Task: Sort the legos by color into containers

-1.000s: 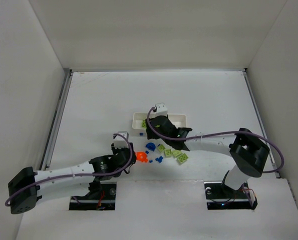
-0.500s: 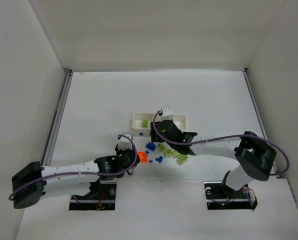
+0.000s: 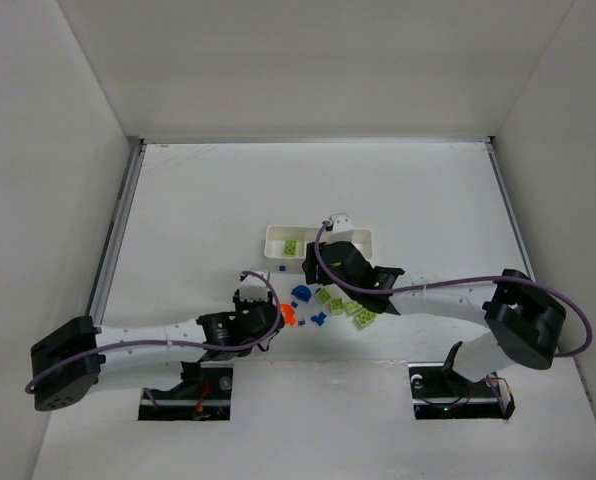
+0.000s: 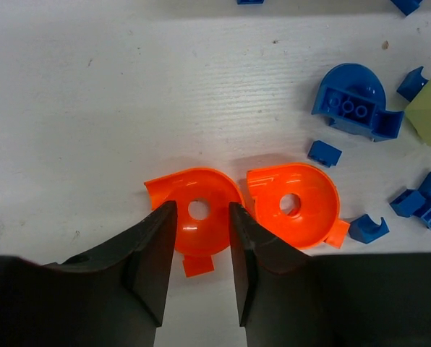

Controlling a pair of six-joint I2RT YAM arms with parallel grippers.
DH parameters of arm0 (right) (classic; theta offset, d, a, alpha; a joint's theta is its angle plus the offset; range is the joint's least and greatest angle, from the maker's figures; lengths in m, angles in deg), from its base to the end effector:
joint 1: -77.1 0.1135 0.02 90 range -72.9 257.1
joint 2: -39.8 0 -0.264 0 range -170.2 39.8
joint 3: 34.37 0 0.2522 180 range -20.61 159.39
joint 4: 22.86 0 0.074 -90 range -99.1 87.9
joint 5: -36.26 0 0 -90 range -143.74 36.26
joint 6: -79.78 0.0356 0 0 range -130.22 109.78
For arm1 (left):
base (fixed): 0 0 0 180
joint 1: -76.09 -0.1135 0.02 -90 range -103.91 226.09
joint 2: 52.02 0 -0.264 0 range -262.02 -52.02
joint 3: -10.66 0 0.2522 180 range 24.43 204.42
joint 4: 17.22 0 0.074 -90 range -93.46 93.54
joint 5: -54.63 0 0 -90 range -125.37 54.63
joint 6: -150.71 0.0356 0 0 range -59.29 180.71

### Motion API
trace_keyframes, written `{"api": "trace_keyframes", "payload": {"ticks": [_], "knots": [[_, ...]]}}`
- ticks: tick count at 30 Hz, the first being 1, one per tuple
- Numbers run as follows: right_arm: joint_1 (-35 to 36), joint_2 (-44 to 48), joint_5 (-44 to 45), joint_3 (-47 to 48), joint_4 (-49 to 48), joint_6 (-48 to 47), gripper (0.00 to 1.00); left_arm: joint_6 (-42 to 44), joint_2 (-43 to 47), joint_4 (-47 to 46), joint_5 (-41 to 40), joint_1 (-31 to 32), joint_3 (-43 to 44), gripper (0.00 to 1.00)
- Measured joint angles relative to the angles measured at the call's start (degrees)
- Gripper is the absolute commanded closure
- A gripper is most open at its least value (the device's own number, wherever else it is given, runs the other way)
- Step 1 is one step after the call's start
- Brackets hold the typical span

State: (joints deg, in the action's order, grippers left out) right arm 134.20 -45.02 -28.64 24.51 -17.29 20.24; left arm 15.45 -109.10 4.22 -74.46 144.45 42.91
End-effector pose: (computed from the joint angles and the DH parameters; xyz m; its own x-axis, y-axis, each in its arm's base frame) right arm 0.1830 0.2550 0.2106 -0.5306 0.0250 -0.8473 -0.3422 0.9082 0.2411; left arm 0.0856 -0.1550 0.1558 -0.5859 -0.0183 -0.8102 0.2054 0.9637 -0.1703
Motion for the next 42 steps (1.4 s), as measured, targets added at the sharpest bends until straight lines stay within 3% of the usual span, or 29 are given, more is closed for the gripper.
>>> {"api": "trace_keyframes", "payload": {"ticks": [4,9,15,22,28,32,36,42], "knots": [[0.0,0.0,0.0,-0.3,-0.1,0.0,0.34,-0.3,1.2,0.3,-1.4,0.7,0.1,0.63],[0.5,0.0,0.0,-1.1,-0.3,0.0,0.34,-3.7,9.9,2.0,-3.9,1.4,0.0,0.64],[1.1,0.0,0.0,-1.7,-1.5,0.0,0.34,-11.1,15.8,5.8,-4.1,-2.3,-0.4,0.67],[1.2,1.5,0.0,-4.0,-1.7,0.0,0.34,-15.7,14.2,9.3,3.1,-10.2,-1.0,0.69],[1.2,6.1,0.0,-5.4,-1.7,0.0,0.34,-16.6,10.3,7.4,9.1,-12.0,-2.4,0.72],[1.2,9.6,0.0,-7.0,-1.6,0.0,0.35,-16.9,7.1,4.2,10.8,-12.0,-3.0,0.76],[1.2,12.9,0.0,-8.9,-1.6,0.3,0.36,-17.0,5.8,1.3,11.2,-12.0,-3.4,0.88],[2.2,16.8,0.5,-13.3,-0.5,2.2,0.39,-16.9,9.5,-1.4,11.3,-12.4,-4.9,0.98]]}}
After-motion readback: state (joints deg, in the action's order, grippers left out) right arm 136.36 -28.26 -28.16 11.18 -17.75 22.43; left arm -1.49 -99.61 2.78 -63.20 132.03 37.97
